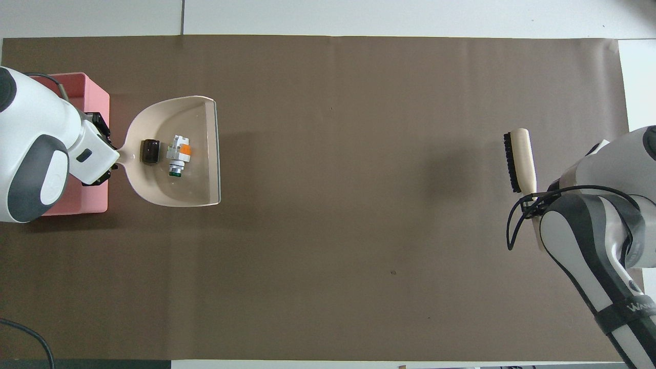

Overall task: Clean e-waste and dump in bin
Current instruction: 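Return the brush with the right gripper while the left gripper lifts the dustpan, then tip the dustpan over the pink bin with the left gripper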

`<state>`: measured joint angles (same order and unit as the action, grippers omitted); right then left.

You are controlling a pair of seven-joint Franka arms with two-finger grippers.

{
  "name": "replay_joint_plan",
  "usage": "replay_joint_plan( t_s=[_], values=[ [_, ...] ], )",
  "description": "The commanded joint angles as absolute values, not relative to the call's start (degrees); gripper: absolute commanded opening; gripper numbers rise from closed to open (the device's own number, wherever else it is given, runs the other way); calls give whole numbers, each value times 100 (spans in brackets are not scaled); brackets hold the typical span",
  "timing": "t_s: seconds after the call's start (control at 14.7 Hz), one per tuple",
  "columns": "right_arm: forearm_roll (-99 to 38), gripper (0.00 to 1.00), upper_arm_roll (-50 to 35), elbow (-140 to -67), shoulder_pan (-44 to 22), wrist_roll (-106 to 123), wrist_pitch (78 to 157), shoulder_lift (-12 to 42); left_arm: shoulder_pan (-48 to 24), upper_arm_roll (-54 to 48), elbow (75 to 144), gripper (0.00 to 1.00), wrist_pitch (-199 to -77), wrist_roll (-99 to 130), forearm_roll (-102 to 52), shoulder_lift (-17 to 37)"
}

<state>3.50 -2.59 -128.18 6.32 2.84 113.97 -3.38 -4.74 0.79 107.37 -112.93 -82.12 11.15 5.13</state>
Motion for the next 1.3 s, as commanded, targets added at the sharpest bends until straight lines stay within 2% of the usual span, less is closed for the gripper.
replay_joint_plan(
  t_s=[0.0, 0.14, 0.41, 0.55, 0.68, 1.16, 1.23],
  values=[
    [422, 0, -352, -13270, 905, 675, 11881, -641, -10, 62, 10223, 0, -11005, -8936, 967, 624],
    [404, 0, -352, -13587, 1089, 738, 12321, -720, 289, 70, 9933, 0, -10908, -9157, 1010, 764],
    [360, 0, -352, -13614, 1230, 747, 12489, -580, 1018, 79, 9414, 0, -10819, -9948, 1011, 993],
    [343, 6, -352, -13614, 1230, 747, 12524, -528, 1326, 97, 9404, 0, -10916, -10168, 1037, 1054],
    [334, 10, -352, -13623, 1239, 773, 12524, -510, 1441, 140, 9300, 0, -11012, -10178, 1430, 1177],
    [316, 16, -352, -13641, 1257, 1151, 12551, -510, 1486, 264, 9263, 0, -11514, -9609, 3424, 1353],
    [316, 22, -352, -13641, 1257, 1151, 12559, -510, 1424, 264, 9307, 0, -11505, -9389, 3828, 1354]
  ],
)
